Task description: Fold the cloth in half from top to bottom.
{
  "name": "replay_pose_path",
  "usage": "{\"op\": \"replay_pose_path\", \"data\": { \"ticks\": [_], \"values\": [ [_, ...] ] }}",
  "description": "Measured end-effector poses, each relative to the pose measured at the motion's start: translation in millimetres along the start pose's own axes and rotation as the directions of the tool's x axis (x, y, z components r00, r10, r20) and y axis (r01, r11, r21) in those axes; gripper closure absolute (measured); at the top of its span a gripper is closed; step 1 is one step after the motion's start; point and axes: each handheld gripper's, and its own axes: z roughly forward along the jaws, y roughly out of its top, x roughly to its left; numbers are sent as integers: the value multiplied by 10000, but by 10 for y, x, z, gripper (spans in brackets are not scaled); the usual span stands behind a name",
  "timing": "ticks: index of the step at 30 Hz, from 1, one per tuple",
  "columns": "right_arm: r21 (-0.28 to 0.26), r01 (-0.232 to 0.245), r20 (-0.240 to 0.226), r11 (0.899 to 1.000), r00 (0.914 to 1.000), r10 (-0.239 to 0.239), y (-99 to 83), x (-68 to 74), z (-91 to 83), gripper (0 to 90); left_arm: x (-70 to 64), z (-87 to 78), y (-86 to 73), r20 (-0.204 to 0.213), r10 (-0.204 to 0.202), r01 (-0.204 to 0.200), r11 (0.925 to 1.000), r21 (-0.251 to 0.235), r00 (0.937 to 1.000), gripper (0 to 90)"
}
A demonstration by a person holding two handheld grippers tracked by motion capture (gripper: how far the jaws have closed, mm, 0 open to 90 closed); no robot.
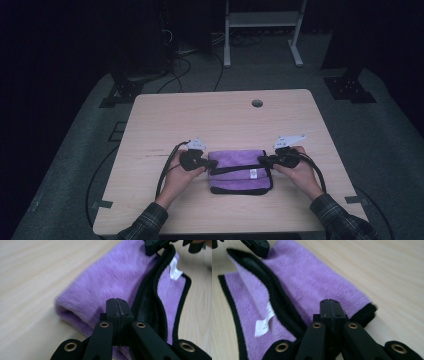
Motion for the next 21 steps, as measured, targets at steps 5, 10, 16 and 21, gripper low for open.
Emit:
{"op": "replay_pose_path", "data": {
  "ticks": [5, 10, 16, 21],
  "values": [
    [158, 134, -300, 9998, 9995, -129, -58, 84, -34, 896, -114, -36, -62, 251, 112, -114, 9999, 73, 9996, 890],
    [124, 71, -483, 9999, 9988, -65, -131, 165, -132, 896, -209, -97, -141, 587, 144, -156, 9997, 208, 9982, 871],
    [194, 341, -916, 9992, 9953, -321, -207, 342, -232, 896, -331, -147, -196, 701, 371, -403, 9982, 449, 9968, 858],
    [787, 543, -970, 9954, 9942, -466, -340, 422, -219, 895, -358, -105, -301, 637, 444, -506, 9937, 997, 9970, 857]
  ]
}}
